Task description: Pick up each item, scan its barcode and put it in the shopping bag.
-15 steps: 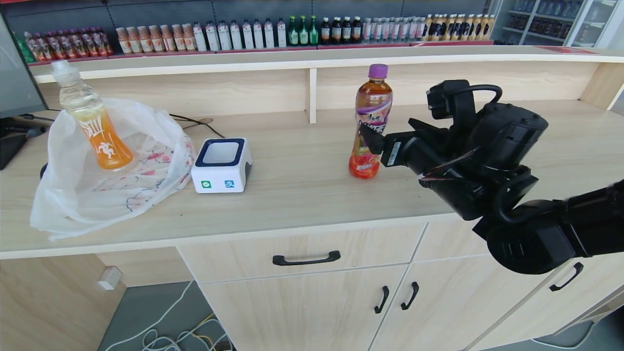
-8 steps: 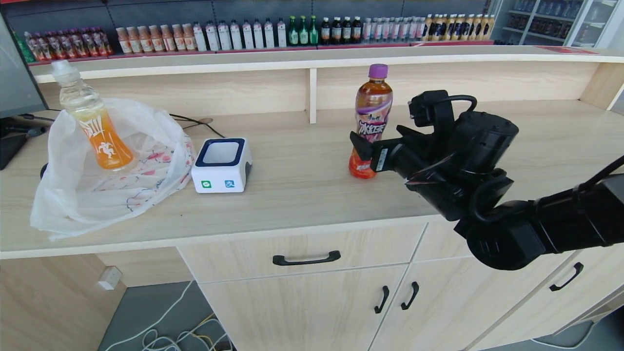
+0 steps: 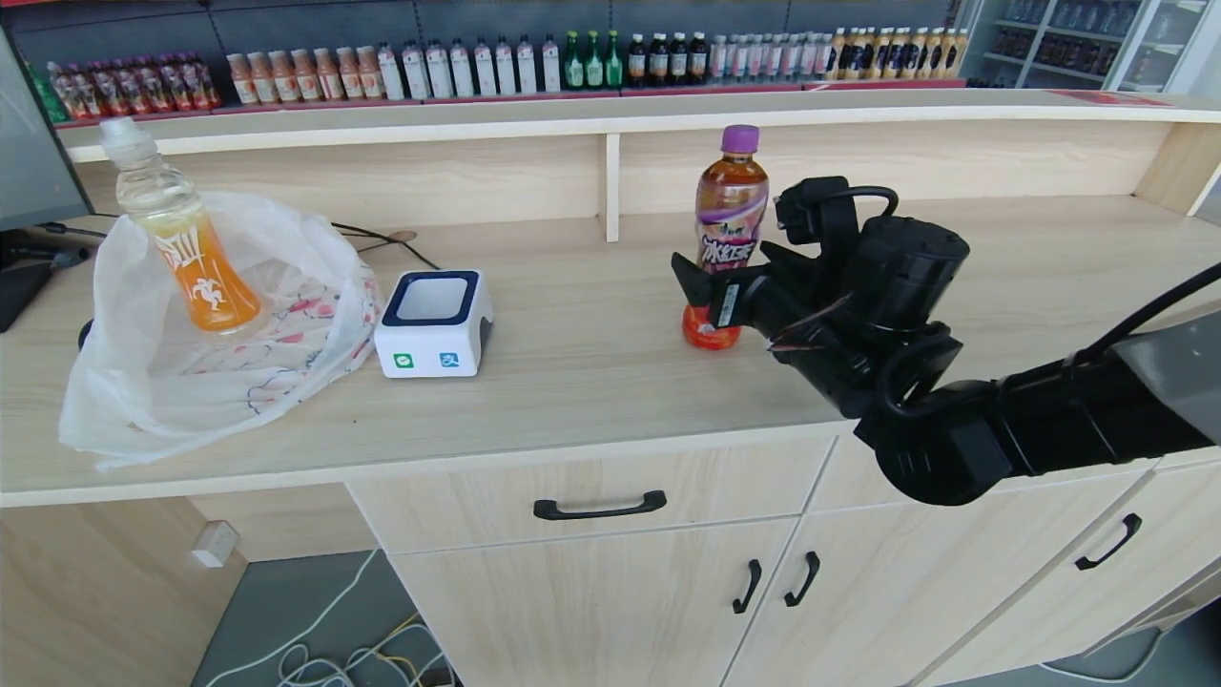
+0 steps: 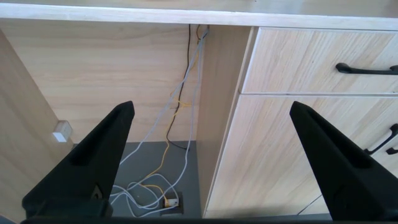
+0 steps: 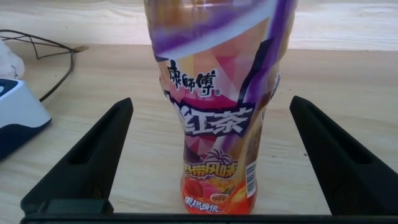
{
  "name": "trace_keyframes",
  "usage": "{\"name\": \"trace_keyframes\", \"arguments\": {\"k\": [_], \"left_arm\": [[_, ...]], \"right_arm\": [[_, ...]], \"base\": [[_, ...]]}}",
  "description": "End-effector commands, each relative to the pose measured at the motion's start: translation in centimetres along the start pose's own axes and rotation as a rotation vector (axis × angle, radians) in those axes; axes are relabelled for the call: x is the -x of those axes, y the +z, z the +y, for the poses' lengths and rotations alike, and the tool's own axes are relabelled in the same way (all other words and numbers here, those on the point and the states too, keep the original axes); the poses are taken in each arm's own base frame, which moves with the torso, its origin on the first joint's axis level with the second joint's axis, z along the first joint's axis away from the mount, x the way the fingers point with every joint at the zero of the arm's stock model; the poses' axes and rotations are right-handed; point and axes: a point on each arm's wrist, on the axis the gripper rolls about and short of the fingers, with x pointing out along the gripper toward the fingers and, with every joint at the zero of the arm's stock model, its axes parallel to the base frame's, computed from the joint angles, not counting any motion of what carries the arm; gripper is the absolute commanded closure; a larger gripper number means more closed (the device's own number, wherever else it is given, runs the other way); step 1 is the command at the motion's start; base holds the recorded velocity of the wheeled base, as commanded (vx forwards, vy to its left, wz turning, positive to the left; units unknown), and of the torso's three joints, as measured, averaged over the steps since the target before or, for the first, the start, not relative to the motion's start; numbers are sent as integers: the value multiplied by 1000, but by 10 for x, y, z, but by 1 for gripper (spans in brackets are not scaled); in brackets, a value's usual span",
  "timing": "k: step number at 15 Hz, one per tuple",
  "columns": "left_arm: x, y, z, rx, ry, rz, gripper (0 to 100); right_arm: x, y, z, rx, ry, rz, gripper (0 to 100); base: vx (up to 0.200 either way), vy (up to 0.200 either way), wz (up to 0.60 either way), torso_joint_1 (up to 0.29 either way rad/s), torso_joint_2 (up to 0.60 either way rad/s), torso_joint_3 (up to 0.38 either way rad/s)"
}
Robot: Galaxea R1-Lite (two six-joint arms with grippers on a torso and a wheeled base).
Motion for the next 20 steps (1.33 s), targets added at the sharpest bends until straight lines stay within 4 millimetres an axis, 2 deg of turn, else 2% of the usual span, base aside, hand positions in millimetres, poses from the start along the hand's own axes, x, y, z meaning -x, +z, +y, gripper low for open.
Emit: {"name": "trace_keyframes", "arguments": {"k": [1,5,19,20], "left_arm": [[0,0,0,0,0,-1,0],[0,0,0,0,0,-1,0],[0,0,0,0,2,-1,0],[0,0,0,0,0,-1,0]], "right_arm": [[-11,-3,2,1,-1,1,0],[-29,2,-2,2,-18,-12,0],[-42,-8,-6,6,-33,-9,0],[-42,-8,-6,6,-33,-9,100]], "base": [[0,0,0,0,0,0],[0,0,0,0,0,0],[0,0,0,0,0,0],[0,0,0,0,0,0]]}}
